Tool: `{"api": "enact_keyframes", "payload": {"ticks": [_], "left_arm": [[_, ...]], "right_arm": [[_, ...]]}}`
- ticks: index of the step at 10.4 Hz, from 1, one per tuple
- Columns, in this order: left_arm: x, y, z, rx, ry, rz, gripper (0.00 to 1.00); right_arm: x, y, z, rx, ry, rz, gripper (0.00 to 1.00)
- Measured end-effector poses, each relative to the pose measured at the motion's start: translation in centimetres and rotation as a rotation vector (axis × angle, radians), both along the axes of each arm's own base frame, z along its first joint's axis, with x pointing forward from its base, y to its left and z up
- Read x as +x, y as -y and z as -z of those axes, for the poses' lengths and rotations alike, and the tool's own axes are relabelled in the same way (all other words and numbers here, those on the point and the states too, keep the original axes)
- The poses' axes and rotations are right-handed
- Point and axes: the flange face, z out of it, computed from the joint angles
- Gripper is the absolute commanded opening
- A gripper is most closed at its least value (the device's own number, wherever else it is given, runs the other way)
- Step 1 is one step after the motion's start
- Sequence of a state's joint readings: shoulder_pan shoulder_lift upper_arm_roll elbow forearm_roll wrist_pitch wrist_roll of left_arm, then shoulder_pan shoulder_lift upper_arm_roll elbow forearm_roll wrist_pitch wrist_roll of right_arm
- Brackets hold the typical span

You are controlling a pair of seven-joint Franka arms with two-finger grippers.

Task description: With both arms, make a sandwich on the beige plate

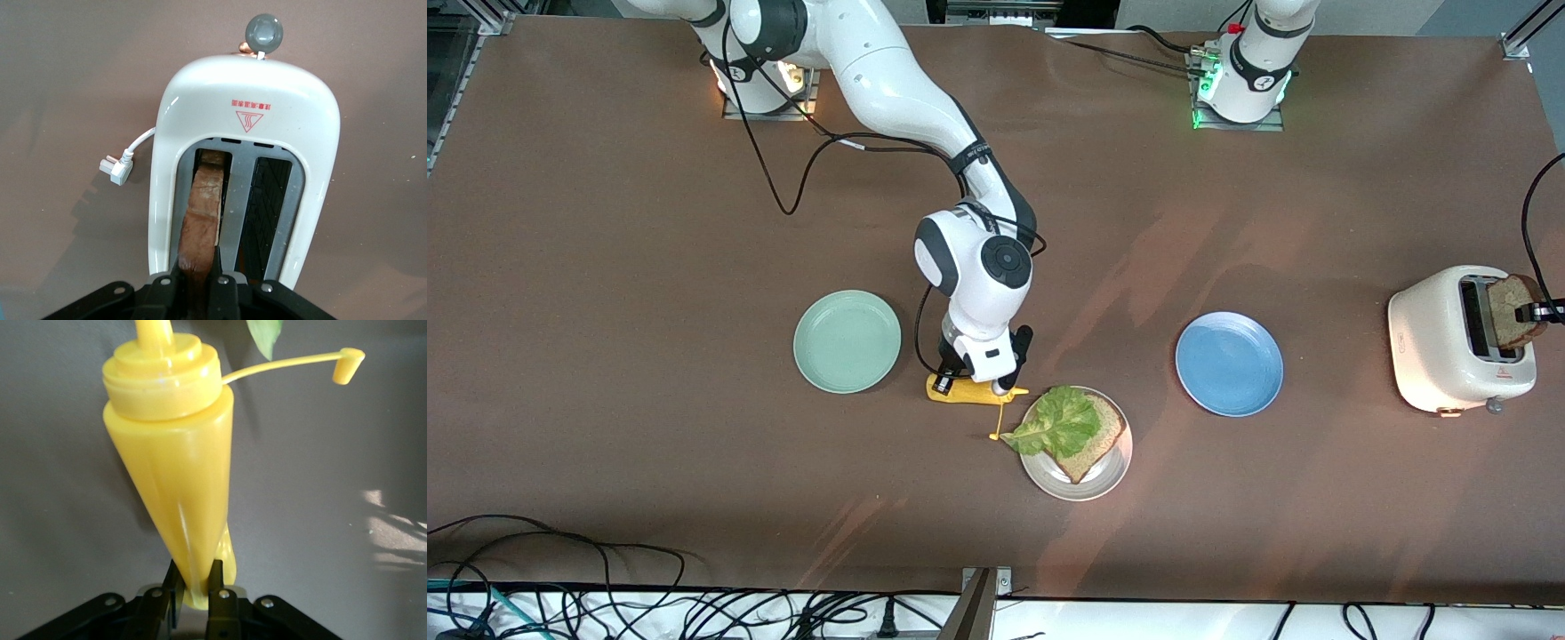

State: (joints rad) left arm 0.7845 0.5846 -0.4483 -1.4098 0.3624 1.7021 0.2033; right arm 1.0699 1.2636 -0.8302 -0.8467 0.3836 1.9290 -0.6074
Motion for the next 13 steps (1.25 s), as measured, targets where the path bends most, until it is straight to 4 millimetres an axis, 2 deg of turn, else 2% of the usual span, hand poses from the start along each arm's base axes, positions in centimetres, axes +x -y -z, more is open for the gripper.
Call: {"api": "enact_keyframes", "payload": {"ticks": [1, 4, 7, 9, 10, 11, 12, 13], "left_arm": [[0.0, -0.1, -0.5, 0.002, 0.001, 0.004, 0.0], [-0.6, 0.7, -5.8, 0.032, 0.017, 0.029, 0.0], [-0.5, 3.7, -10.6, 0.019, 0.035, 0.056, 0.0], [-0.3, 6.1, -12.8, -0.119, 0.085, 0.004, 0.0], [-0.1, 7.1, -13.5, -0.192, 0.105, -0.064, 0.0], [0.3, 8.8, -14.0, -0.26, 0.114, -0.138, 0.0], [1.0, 11.3, -14.5, -0.309, 0.114, -0.198, 0.0], [1.7, 14.7, -15.3, -0.347, 0.104, -0.252, 0.0]], "right_arm": [[0.4, 0.4, -0.2, -0.014, 0.005, -0.007, 0.0], [0.7, 0.8, -0.1, -0.032, 0.004, -0.024, 0.0], [0.7, 1.0, 0.1, -0.039, 0.005, -0.024, 0.0], [1.0, 1.2, -0.4, -0.032, 0.002, -0.025, 0.0], [1.4, 1.8, -1.2, -0.011, -0.015, -0.027, 0.0], [2.4, 3.3, -2.8, 0.035, -0.045, -0.014, 0.0], [3.4, 5.4, -5.0, 0.093, -0.083, 0.009, 0.0], [4.4, 7.8, -7.2, 0.163, -0.126, 0.039, 0.0]]}}
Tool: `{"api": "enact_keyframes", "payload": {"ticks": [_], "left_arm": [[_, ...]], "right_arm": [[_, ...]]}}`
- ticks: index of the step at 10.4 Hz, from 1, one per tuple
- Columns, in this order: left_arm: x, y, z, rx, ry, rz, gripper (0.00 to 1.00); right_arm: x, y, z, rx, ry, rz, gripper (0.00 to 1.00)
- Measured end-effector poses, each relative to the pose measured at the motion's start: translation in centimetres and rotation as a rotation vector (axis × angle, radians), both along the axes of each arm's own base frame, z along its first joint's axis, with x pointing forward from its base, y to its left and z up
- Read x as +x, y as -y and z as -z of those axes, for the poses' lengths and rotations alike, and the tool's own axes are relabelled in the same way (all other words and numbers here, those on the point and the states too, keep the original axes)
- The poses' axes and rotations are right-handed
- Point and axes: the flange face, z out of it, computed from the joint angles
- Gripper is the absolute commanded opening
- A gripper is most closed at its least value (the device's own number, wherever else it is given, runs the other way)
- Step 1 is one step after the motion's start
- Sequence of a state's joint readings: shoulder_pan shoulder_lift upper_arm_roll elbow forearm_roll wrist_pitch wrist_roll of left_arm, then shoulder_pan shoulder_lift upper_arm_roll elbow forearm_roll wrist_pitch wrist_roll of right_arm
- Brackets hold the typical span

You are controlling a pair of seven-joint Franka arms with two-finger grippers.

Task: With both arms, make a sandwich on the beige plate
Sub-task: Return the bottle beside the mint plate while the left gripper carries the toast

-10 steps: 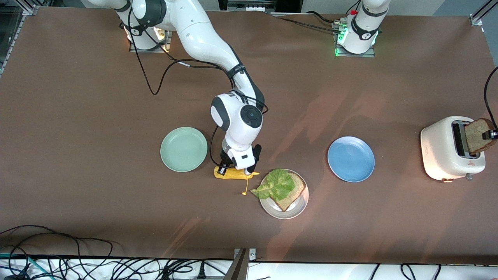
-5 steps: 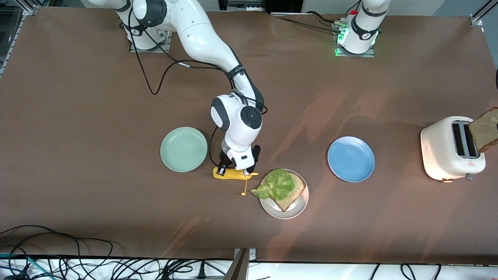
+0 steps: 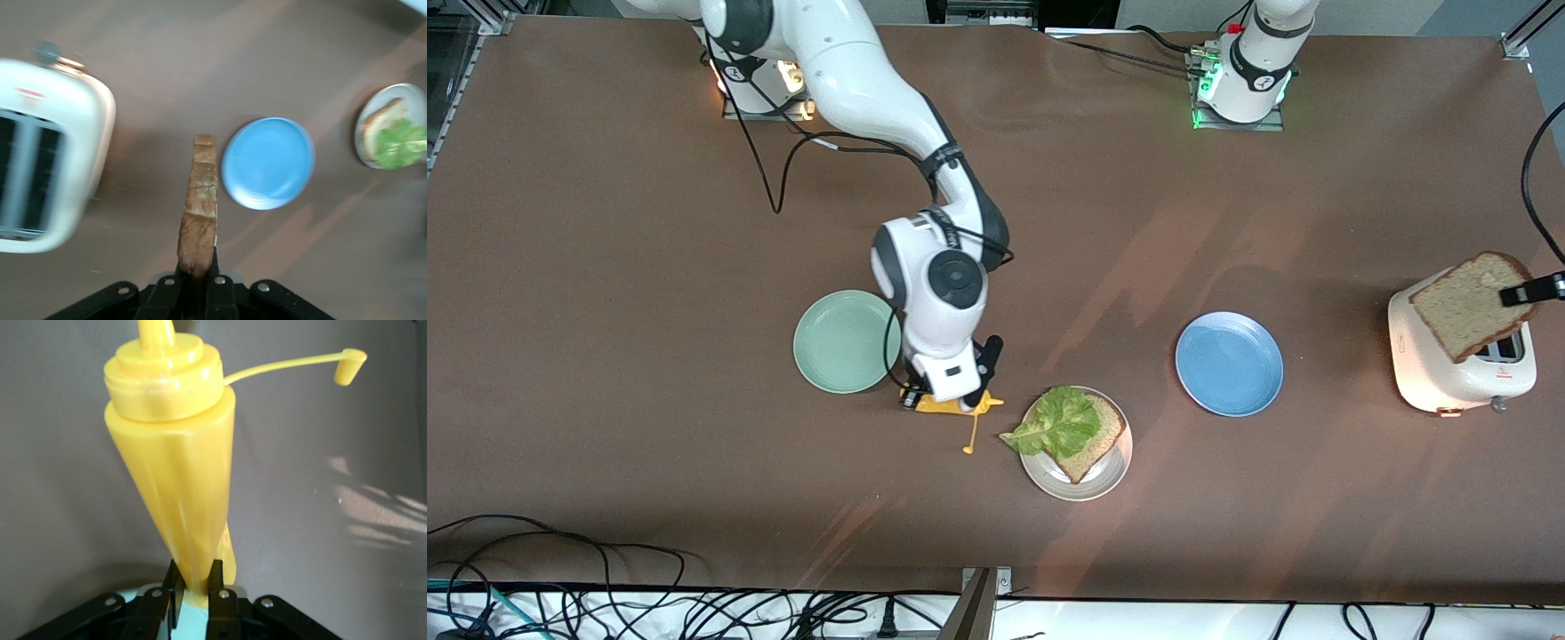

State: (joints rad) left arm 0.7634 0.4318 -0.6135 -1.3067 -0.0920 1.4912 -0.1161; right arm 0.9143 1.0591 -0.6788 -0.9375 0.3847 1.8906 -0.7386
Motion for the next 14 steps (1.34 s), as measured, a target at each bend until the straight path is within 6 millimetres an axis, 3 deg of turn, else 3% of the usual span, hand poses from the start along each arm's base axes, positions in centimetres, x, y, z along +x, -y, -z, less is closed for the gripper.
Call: {"api": "enact_keyframes", "payload": {"ticks": [2, 4, 7, 10, 12, 14], "left_arm": [[1.2, 7.7, -0.9, -0.061, -0.049, -0.058, 0.0], [3.4, 15.1, 0.3, -0.117, -0.07, -0.122, 0.0], [7.6, 24.0, 5.6, -0.206, -0.043, -0.267, 0.0], [10.2, 32.3, 11.0, -0.298, 0.033, -0.377, 0.0], [10.5, 37.6, 13.5, -0.345, 0.073, -0.418, 0.0], [10.0, 40.4, 16.0, -0.353, 0.047, -0.41, 0.0]], "right_arm": [[1.4, 5.3, -3.4, 0.146, -0.094, 0.034, 0.0], [2.4, 11.0, -4.7, 0.296, -0.189, 0.034, 0.0], [3.5, 18.9, -4.4, 0.43, -0.295, -0.047, 0.0], [4.3, 23.9, -4.1, 0.534, -0.323, -0.178, 0.0], [4.8, 30.5, -3.2, 0.6, -0.339, -0.268, 0.0], [4.6, 36.9, -0.9, 0.666, -0.348, -0.365, 0.0]]}}
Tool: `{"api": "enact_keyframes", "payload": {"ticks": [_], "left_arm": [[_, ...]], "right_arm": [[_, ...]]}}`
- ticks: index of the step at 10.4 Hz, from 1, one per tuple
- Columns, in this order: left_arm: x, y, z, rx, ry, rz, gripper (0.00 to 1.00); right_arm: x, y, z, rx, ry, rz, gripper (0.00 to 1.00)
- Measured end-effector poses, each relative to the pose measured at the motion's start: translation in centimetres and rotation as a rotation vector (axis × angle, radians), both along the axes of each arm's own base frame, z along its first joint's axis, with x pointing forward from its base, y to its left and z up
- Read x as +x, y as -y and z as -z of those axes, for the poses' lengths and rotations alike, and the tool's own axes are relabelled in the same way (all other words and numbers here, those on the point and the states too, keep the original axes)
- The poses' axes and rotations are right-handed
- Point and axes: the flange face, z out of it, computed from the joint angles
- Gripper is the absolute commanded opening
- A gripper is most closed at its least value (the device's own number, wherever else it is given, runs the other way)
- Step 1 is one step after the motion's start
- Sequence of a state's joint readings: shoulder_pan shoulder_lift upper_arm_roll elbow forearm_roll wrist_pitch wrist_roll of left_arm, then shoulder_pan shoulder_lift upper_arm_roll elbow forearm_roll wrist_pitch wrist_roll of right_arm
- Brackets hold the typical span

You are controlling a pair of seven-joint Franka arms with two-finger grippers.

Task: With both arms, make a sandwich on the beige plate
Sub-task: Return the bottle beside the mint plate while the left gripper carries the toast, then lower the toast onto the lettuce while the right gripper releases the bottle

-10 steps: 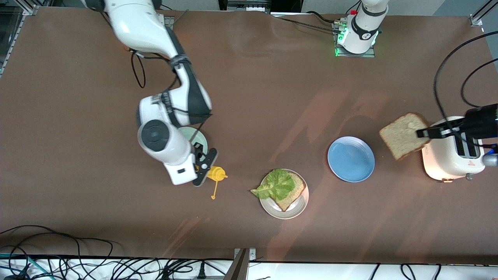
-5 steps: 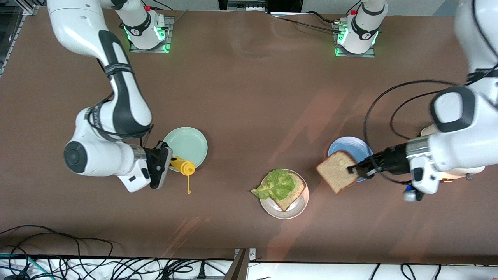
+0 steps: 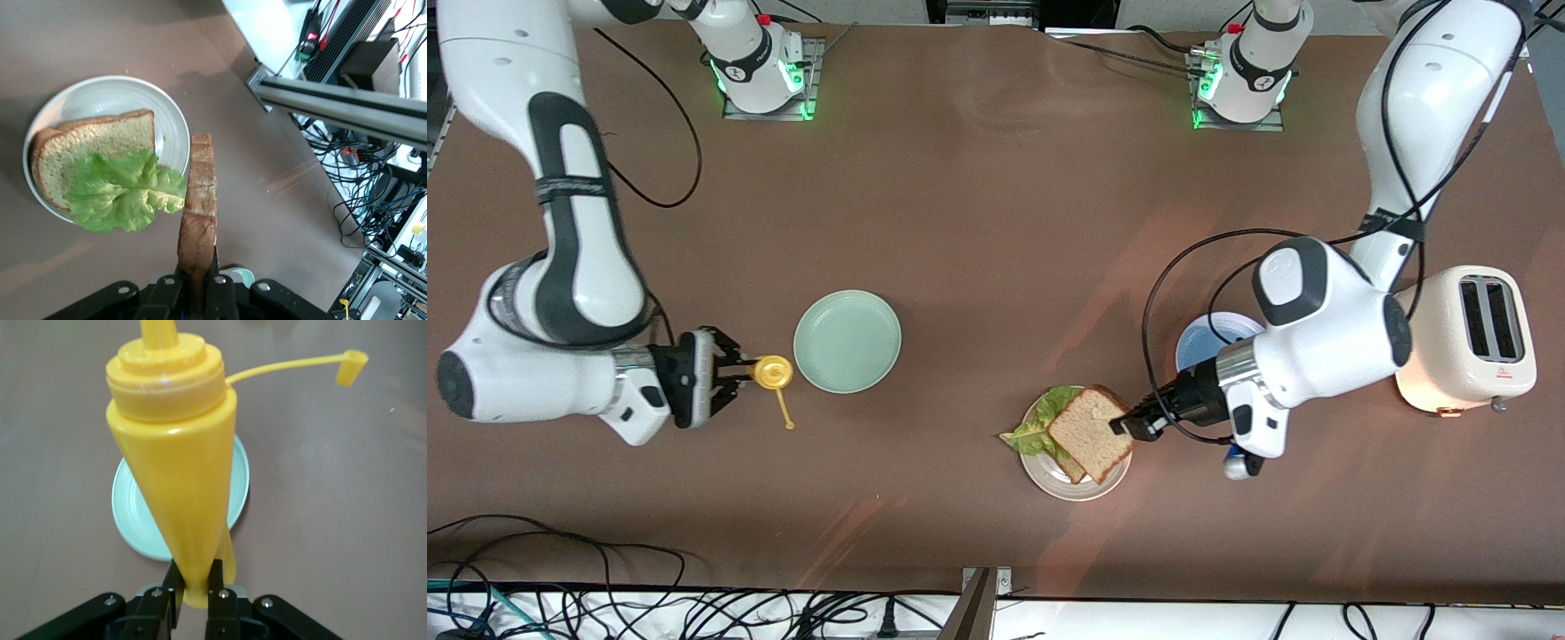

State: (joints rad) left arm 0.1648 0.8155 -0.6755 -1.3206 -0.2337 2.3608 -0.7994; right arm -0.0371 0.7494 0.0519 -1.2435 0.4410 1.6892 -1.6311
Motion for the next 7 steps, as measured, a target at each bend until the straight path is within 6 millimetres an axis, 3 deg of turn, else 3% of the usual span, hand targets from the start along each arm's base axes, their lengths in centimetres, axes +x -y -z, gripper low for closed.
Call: {"api": "enact_keyframes", "payload": {"ticks": [3, 5, 7], "left_arm": [[-0.3, 1.0, 3.5, -0.003, -0.048, 0.015, 0.0], [0.0, 1.2, 5.6, -0.016, -0.033, -0.019, 0.0], [-0.1, 2.0, 7.3, -0.004, -0.025, -0.029, 0.0]], "right_arm": [[-0.7, 5.2, 6.1, 0.162, 0.011, -0.078, 0.0], [-1.7, 7.5, 10.3, 0.274, -0.015, -0.088, 0.0], [-2.7, 9.6, 13.1, 0.354, -0.021, -0.095, 0.0]]}}
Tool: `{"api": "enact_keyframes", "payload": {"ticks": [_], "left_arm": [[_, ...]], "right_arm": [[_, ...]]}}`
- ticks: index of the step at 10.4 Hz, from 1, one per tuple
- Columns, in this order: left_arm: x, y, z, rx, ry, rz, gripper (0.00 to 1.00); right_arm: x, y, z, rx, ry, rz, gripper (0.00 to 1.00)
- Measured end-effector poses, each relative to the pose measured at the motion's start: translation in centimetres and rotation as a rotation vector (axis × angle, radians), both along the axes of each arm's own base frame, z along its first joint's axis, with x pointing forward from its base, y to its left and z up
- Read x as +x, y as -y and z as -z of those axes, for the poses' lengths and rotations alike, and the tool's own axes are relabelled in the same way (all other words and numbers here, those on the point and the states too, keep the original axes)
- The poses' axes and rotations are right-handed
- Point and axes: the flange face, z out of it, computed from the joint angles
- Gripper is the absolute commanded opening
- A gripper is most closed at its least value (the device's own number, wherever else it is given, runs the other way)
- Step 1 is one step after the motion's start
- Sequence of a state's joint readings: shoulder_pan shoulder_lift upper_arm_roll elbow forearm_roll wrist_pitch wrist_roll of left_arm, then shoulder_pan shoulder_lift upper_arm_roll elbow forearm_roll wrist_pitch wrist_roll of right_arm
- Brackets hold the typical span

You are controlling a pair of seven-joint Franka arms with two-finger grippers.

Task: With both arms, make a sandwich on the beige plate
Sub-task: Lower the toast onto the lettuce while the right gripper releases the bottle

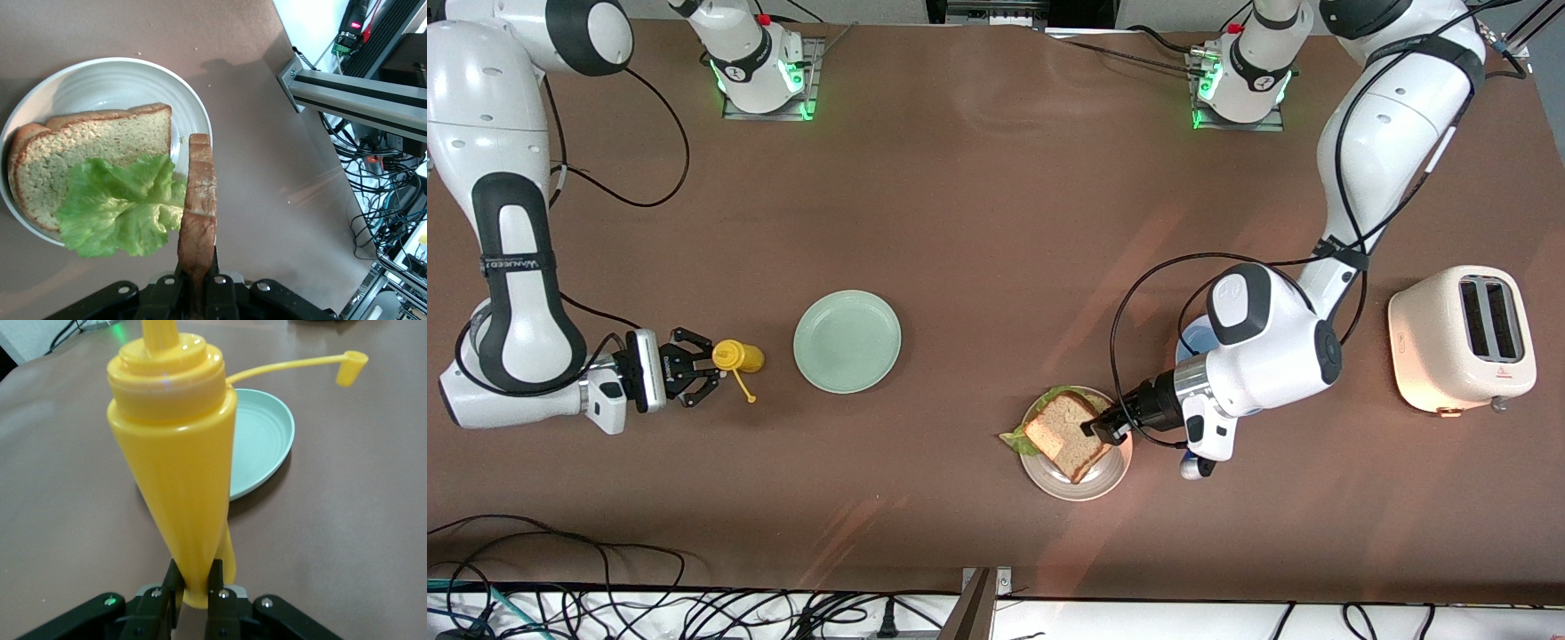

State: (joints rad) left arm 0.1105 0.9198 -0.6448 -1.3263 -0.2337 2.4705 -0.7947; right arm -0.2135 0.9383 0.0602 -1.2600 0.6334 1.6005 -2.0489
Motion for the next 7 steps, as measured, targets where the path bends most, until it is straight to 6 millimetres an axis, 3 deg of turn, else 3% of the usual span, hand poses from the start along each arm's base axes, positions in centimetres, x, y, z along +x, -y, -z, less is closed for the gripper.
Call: {"api": "enact_keyframes", "payload": {"ticks": [5, 6, 7], "left_arm": [[-0.1, -0.5, 3.4, 0.06, -0.022, -0.003, 0.0], [-0.1, -0.8, 3.8, 0.067, -0.029, -0.005, 0.05], [-0.2, -0.9, 4.3, 0.072, -0.037, -0.004, 0.26]], "right_arm": [[-1.5, 1.0, 5.4, 0.108, -0.035, 0.017, 0.0], [-1.6, 1.1, 5.6, 0.122, -0.039, 0.026, 0.07], [-1.7, 1.2, 5.8, 0.133, -0.042, 0.036, 0.3]]}}
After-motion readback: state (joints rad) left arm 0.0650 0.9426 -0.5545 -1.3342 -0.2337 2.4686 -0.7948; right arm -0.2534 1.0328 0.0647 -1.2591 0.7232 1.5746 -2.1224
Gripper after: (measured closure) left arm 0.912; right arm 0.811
